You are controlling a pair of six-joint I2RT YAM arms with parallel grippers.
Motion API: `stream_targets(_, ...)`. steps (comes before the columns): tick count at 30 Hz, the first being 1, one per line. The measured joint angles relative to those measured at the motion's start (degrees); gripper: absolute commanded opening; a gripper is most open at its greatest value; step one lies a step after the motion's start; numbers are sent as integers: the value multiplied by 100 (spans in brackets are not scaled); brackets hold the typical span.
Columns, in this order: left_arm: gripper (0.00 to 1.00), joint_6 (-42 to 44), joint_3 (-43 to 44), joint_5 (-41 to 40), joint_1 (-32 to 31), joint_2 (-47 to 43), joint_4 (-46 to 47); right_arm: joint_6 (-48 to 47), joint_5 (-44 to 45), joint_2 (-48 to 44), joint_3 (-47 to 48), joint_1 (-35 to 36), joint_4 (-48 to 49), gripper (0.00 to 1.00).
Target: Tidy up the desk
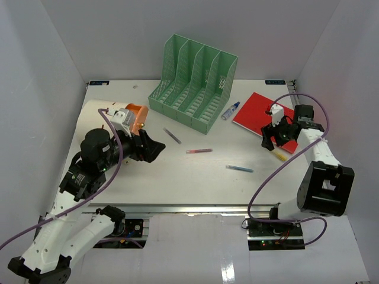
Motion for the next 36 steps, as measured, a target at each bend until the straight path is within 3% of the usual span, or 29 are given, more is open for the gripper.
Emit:
stream_targets(8,98,-155,-372,381,0,-560,126,-1197,1019,922,15,41,-462,71)
stream_targets(16,98,-188,-560,378,0,-860,80,-1564,1573,1325,4,143,-249,66)
stream_targets(19,98,-219,-579,375,0,-872,50,-1632,1617,1392,5,160,-110,60)
stream_targets(26,98,-364,-581,375,0,-916,39,-1709,1596,1599,12,200,93,45)
stream_targets(33,98,-571,-579,380,0,-1060,-12,-1813,1581,1610,12,236,132,13)
stream_targets(36,98,-682,-579,406,0,-1094,-54,-1866,1563,1610,12,242,128,8)
